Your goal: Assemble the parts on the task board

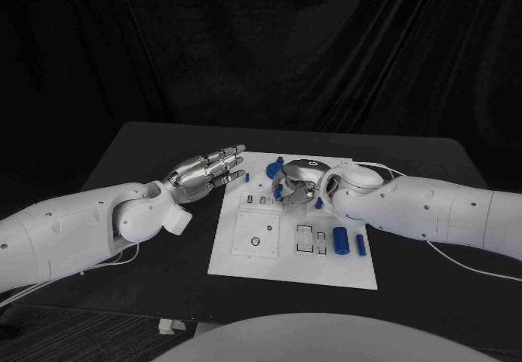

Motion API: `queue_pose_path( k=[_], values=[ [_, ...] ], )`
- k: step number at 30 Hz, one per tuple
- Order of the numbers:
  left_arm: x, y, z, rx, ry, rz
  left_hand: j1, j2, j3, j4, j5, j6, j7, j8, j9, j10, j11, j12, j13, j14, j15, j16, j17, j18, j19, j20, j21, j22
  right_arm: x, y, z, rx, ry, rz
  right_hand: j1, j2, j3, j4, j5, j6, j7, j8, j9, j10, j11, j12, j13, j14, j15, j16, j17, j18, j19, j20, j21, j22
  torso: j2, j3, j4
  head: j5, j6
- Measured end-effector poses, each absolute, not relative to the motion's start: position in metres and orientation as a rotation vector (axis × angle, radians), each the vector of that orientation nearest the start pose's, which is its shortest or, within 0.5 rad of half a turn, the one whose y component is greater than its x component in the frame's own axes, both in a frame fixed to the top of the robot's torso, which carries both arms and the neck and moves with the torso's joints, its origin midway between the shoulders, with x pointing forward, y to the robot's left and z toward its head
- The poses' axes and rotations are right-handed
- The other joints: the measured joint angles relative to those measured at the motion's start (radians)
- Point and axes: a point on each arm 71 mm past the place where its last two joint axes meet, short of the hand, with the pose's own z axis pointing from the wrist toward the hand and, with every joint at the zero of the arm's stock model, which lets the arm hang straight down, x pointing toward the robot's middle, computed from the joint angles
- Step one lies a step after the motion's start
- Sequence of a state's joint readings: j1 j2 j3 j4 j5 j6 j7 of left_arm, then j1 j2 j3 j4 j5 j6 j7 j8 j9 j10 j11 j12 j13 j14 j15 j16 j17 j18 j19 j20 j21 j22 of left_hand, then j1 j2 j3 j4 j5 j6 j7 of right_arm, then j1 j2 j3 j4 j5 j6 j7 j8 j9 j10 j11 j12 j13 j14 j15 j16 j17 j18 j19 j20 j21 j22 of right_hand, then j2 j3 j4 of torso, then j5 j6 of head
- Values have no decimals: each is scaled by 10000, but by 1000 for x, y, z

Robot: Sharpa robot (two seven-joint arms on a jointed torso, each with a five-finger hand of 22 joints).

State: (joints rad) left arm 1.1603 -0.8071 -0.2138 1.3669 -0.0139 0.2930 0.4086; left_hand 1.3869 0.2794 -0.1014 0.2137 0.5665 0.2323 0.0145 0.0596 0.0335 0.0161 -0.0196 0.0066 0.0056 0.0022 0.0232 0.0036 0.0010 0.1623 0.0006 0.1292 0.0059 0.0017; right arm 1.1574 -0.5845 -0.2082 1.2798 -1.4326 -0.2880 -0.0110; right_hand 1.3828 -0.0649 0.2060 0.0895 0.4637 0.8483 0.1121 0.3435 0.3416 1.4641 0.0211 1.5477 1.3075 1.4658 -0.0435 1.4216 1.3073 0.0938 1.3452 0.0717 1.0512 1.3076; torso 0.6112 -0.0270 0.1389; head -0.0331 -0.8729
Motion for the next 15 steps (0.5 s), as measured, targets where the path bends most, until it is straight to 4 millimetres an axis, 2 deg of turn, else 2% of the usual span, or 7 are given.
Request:
queue_pose_path(
  k=[11, 15],
  values=[
    [462, 209, -261, -10601, 18436, -19139, 0, 0, 0, 0, 0, 0, 0, 0, -1, 0, 0, 0, -1, 0, 0, 0, 2, 0, 0, 0, 0, 0, 487, -128, -280, -3173, 18654, 6878, 0, 1, 68, -67, -47, -125, 52, -60, -25, 35, 35, -43, 0, 0, 0, -84, 0, 0, -73, 1, -135, -1, -3, -3, 5, -31, 0],
    [462, 209, -261, -10600, 18445, -19144, 0, 0, 0, 0, 0, 0, 0, 0, -1, 0, 0, 0, -1, 0, 0, 0, 4, 0, 0, 0, 0, 0, 487, -128, -281, -3197, 18727, 6802, -43, -40, 124, -69, -159, -294, 75, -172, -59, 35, 34, -103, 0, 27, 27, -160, 3, 0, -106, 34, -263, -1, -4, -3, 8, -19, 2]
  ],
)
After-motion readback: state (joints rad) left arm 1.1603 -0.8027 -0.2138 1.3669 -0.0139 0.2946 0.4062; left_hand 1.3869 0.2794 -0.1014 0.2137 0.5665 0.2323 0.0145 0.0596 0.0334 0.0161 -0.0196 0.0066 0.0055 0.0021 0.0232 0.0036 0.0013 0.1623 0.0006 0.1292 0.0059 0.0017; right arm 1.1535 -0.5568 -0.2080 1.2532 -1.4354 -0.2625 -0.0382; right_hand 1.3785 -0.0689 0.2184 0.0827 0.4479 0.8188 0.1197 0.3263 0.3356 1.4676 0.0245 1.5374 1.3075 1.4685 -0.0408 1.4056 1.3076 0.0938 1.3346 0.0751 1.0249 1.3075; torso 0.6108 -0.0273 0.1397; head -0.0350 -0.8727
